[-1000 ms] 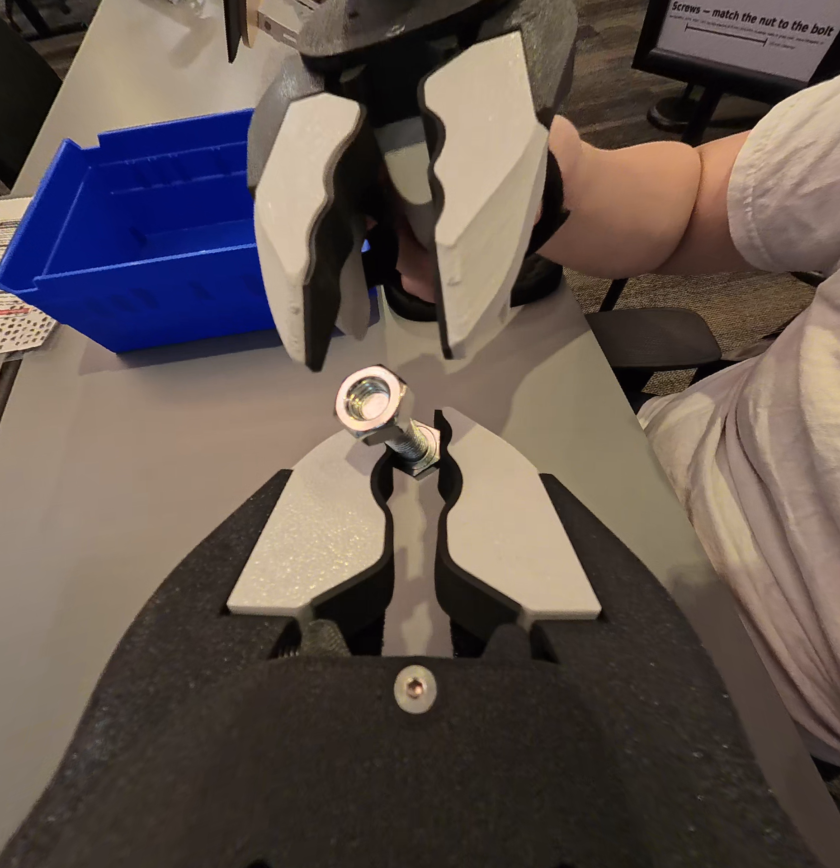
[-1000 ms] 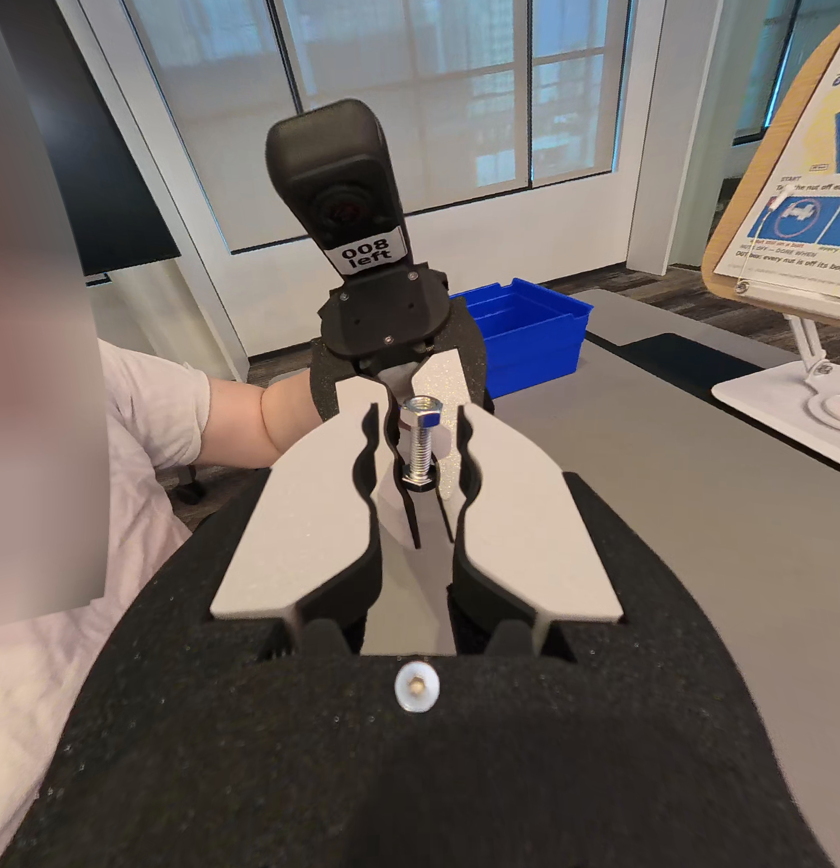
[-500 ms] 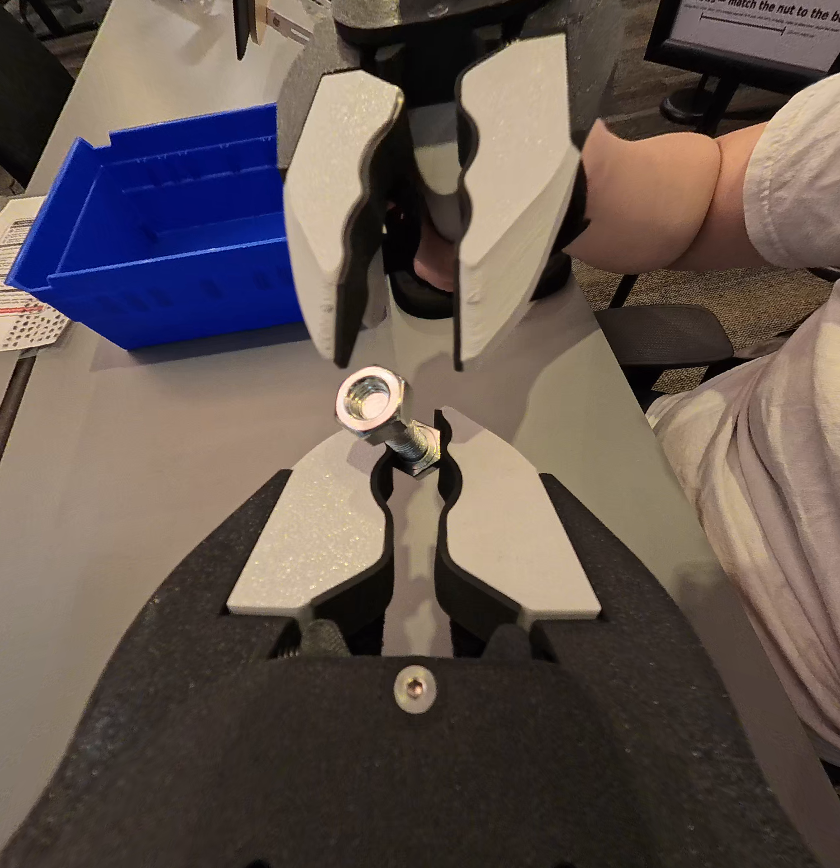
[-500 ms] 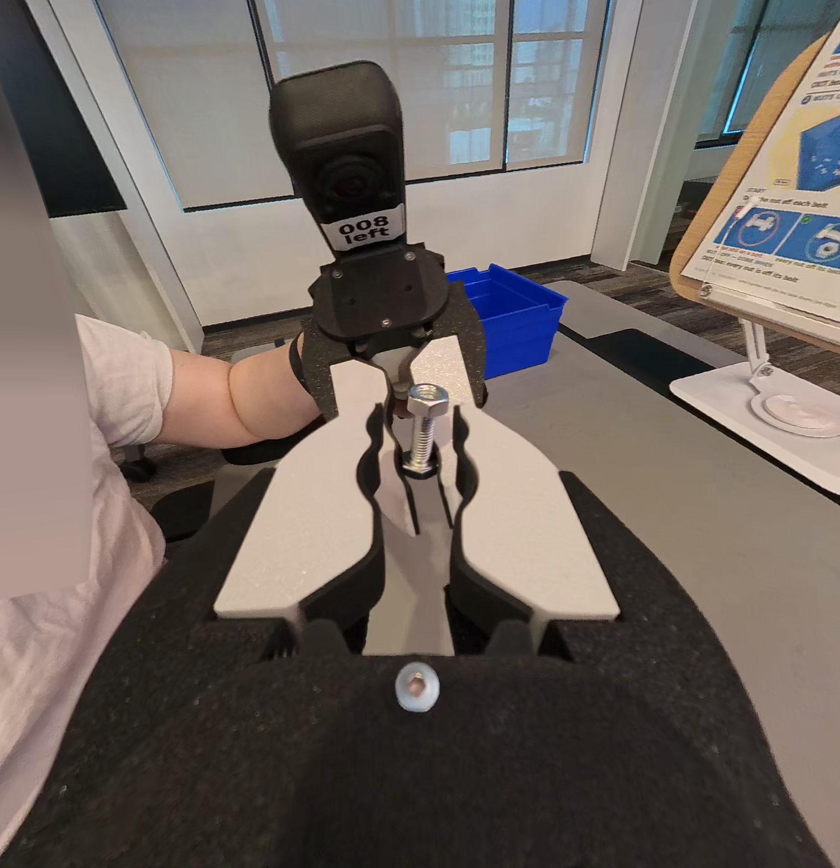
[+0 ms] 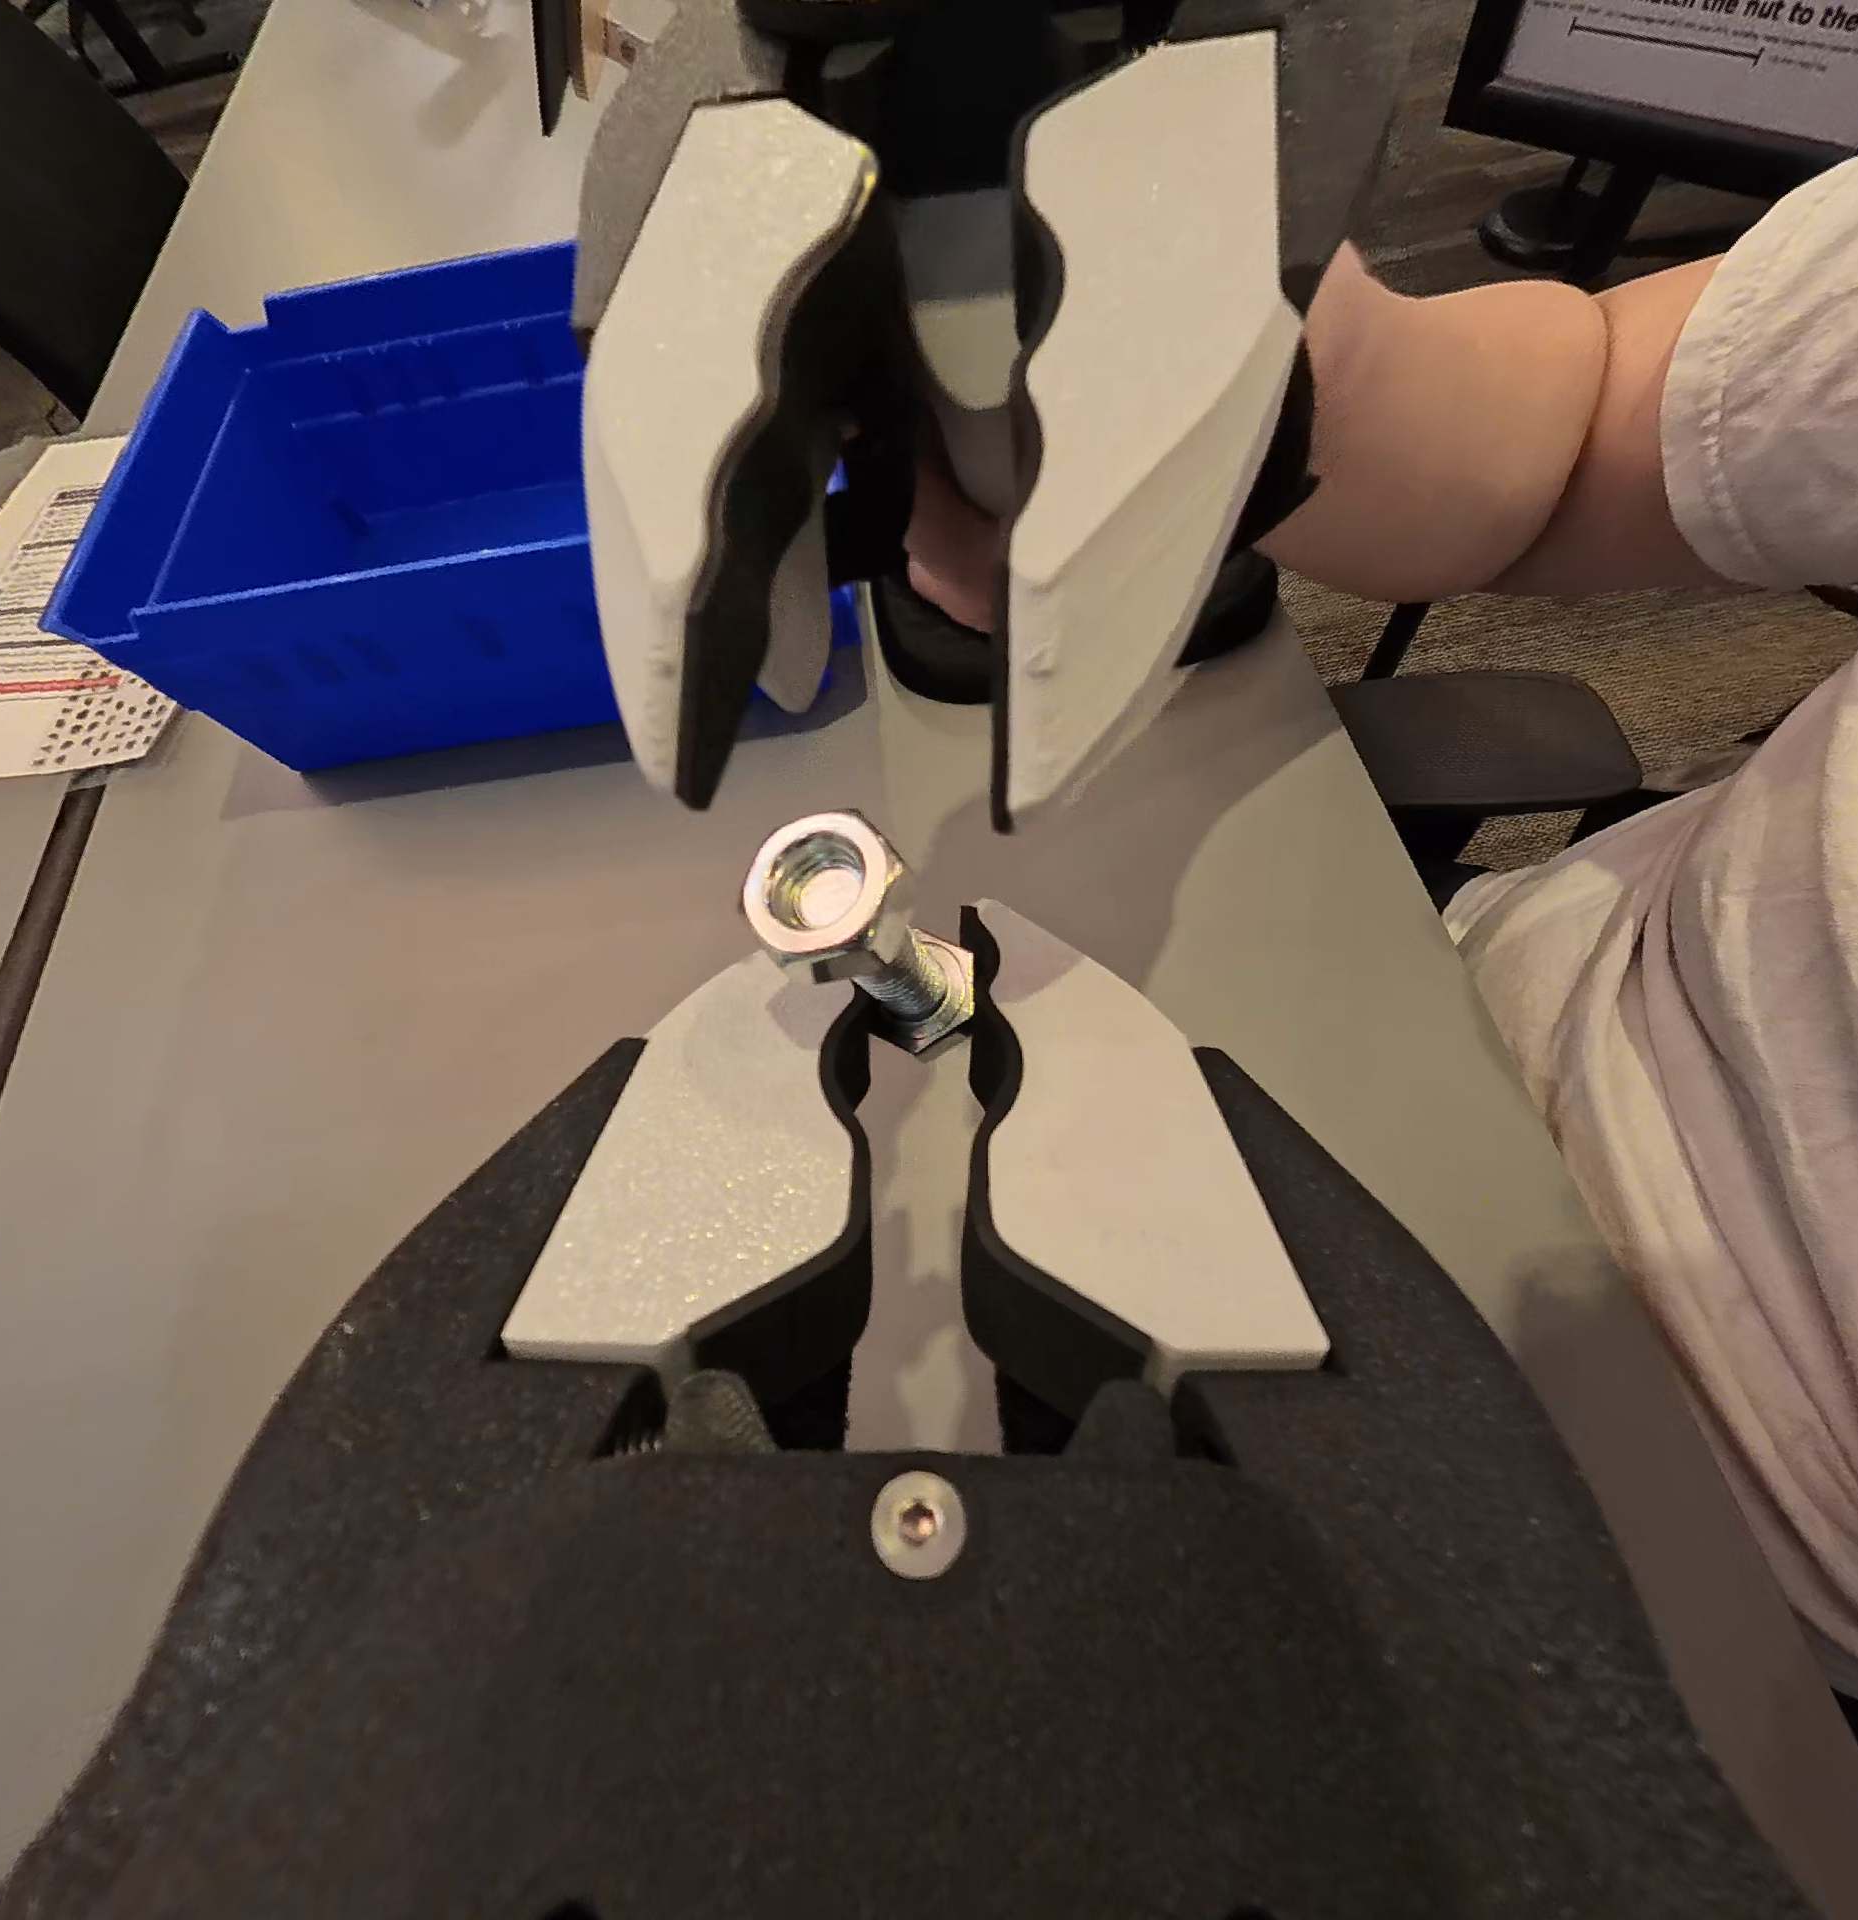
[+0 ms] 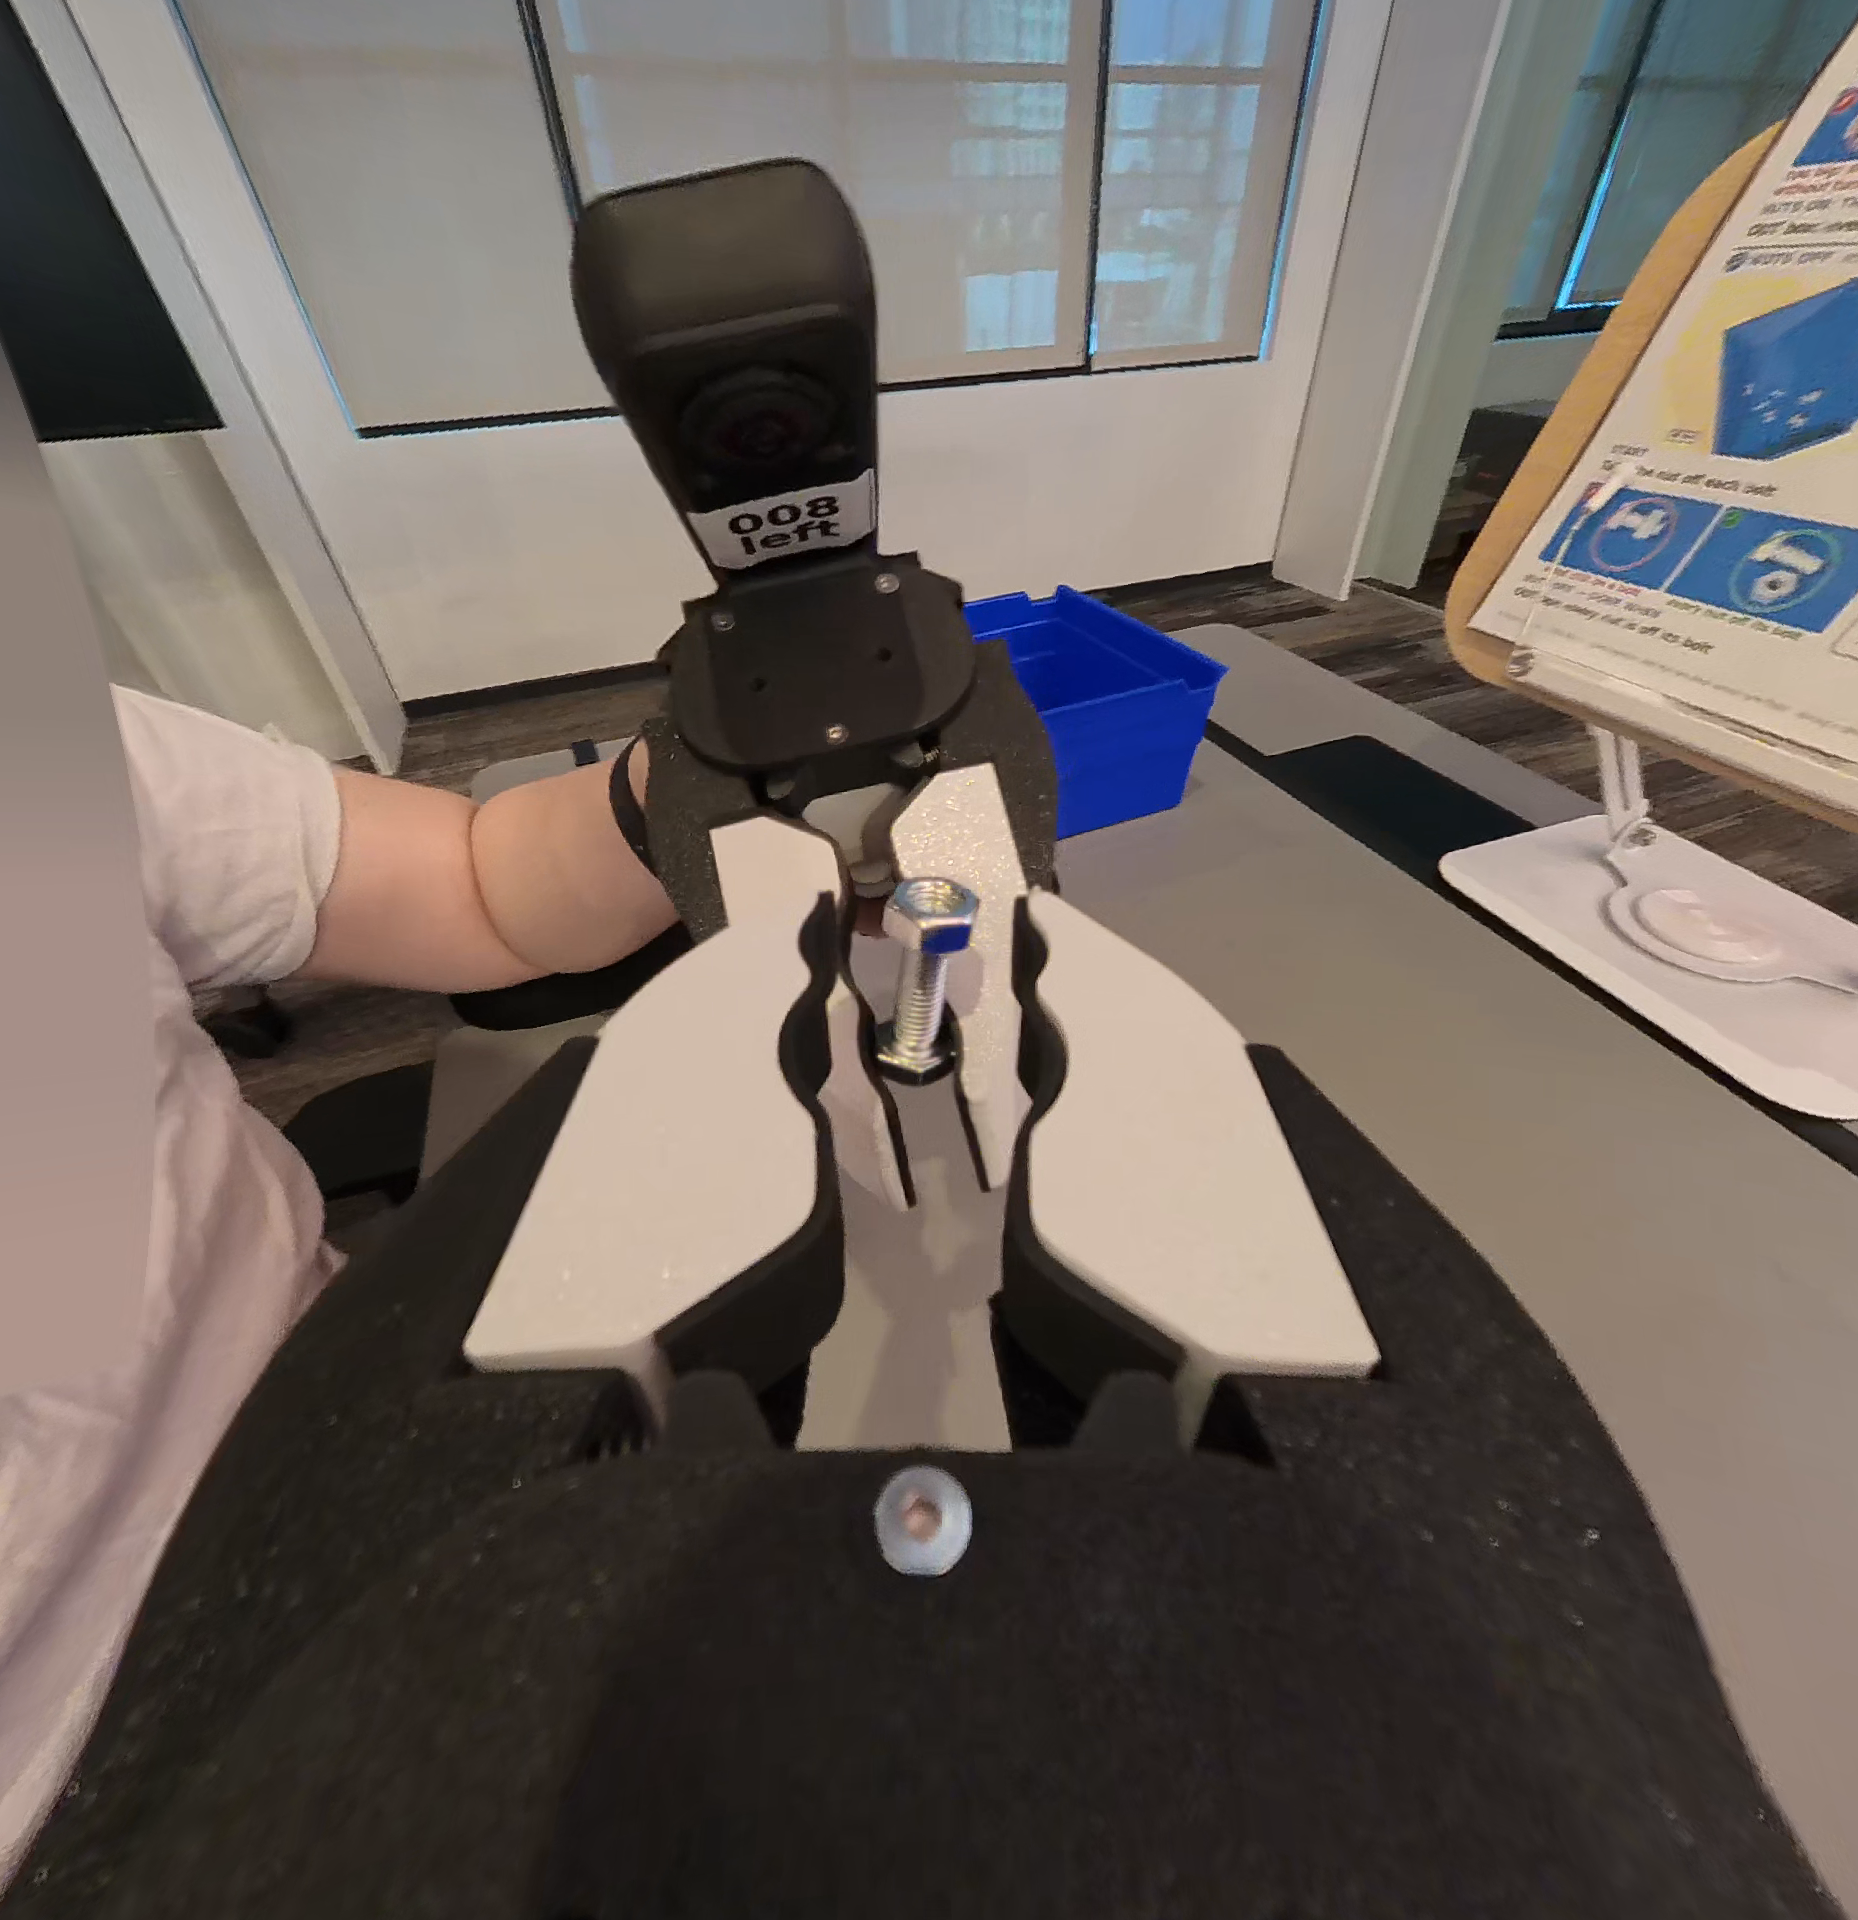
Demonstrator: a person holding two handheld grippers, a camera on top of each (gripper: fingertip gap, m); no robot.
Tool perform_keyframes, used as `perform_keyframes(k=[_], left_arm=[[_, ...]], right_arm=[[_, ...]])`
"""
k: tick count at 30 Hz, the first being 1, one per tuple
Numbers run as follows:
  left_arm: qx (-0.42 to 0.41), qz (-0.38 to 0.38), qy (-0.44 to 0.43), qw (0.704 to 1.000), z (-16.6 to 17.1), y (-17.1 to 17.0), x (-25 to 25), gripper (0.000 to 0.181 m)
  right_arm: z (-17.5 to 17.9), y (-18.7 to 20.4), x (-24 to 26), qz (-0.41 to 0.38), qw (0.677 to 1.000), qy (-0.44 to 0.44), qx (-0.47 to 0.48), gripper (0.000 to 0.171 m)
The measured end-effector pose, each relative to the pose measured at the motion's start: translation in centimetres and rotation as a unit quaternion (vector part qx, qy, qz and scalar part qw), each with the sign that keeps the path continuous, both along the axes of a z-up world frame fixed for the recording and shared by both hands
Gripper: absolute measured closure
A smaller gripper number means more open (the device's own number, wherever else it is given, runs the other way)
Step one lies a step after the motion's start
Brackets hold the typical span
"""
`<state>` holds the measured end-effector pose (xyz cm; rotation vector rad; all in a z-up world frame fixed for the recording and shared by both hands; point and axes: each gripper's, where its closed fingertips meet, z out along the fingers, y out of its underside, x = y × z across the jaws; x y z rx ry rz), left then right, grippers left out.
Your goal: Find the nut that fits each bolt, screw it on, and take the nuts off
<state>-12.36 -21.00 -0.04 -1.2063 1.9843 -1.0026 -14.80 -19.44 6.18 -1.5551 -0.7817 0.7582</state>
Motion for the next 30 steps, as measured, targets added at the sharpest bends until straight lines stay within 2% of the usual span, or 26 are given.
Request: perform_keyframes(k=[5, 7, 12, 17, 18, 20, 25, 30], left_arm=[[0.000, 0.008, 0.000, 1.000, 0.0, 0.5, -0.1, 0.168], [0.003, 0.015, 0.000, 1.000, -0.1, 0.8, 0.0, 0.168], [0.002, 0.006, 0.000, 1.000, 0.0, 0.4, 0.0, 0.168], [0.005, 0.013, -0.001, 1.000, 0.0, 0.7, -0.1, 0.168], [0.004, 0.015, -0.001, 1.000, 0.0, 0.9, -0.1, 0.168], [0.001, 0.022, -0.003, 1.000, 0.1, 1.3, -0.1, 0.168], [-0.003, 0.011, -0.005, 1.000, 0.3, 0.8, -0.2, 0.168], [-0.001, 0.022, -0.013, 1.000, 1.0, 1.4, -0.4, 0.168]], right_arm=[[-0.6, -0.5, -0.6, 0.012, 1.000, -0.015, -0.006, 0.137], [-0.5, -1.2, -0.6, 0.023, 1.000, -0.018, -0.003, 0.146], [0.0, 0.0, -0.1, -0.007, 1.000, -0.022, 0.010, 0.139], [-0.5, -0.1, -0.9, 0.010, 1.000, -0.019, -0.007, 0.132], [-0.5, -0.3, -0.8, 0.007, 1.000, -0.021, -0.006, 0.134], [-0.1, -1.1, -0.7, 0.024, 1.000, -0.015, -0.003, 0.148], [0.7, 0.6, 0.0, -0.005, 1.000, 0.000, 0.009, 0.136], [-0.5, 0.6, -1.8, 0.042, 0.999, -0.018, -0.014, 0.129]])
